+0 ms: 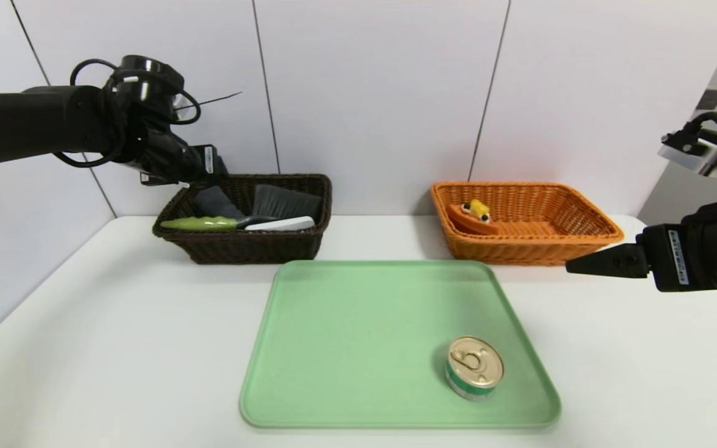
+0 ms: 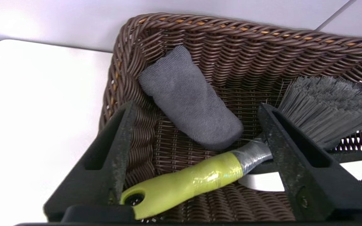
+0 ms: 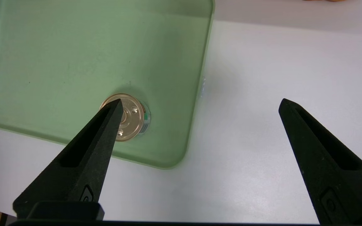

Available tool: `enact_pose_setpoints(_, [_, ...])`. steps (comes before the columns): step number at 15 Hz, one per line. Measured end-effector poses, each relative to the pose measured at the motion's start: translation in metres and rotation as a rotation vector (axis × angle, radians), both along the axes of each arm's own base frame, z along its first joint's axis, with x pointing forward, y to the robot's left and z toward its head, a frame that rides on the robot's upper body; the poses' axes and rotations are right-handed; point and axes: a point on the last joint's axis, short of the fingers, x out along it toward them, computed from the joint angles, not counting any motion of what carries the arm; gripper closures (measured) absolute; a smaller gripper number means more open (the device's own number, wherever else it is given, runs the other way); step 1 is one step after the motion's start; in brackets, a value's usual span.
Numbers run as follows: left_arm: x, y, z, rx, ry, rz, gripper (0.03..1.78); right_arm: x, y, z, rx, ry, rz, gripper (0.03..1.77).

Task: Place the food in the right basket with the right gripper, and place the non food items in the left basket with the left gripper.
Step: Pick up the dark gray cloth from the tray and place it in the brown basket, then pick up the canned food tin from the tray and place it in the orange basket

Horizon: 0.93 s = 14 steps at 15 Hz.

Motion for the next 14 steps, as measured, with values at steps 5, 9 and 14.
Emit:
enact_pose_setpoints(5, [-0.04, -0.009, 0.016, -0.015, 0.003, -0.064, 0.27, -0.004, 0.001, -0.001, 0.034, 0.013, 0.058, 0.09])
enact_pose_setpoints(9, [-0.089, -0.022, 0.014, -0.05, 0.059, -0.189, 0.2, -0.017, 0.0, -0.014, 0.046, 0.032, 0.215, 0.09])
enact_pose_setpoints(14, [-0.13, -0.037, -0.001, -0.042, 0.129, -0.272, 0.16, -0.021, 0.001, -0.059, 0.086, -0.055, 0.344, 0.09])
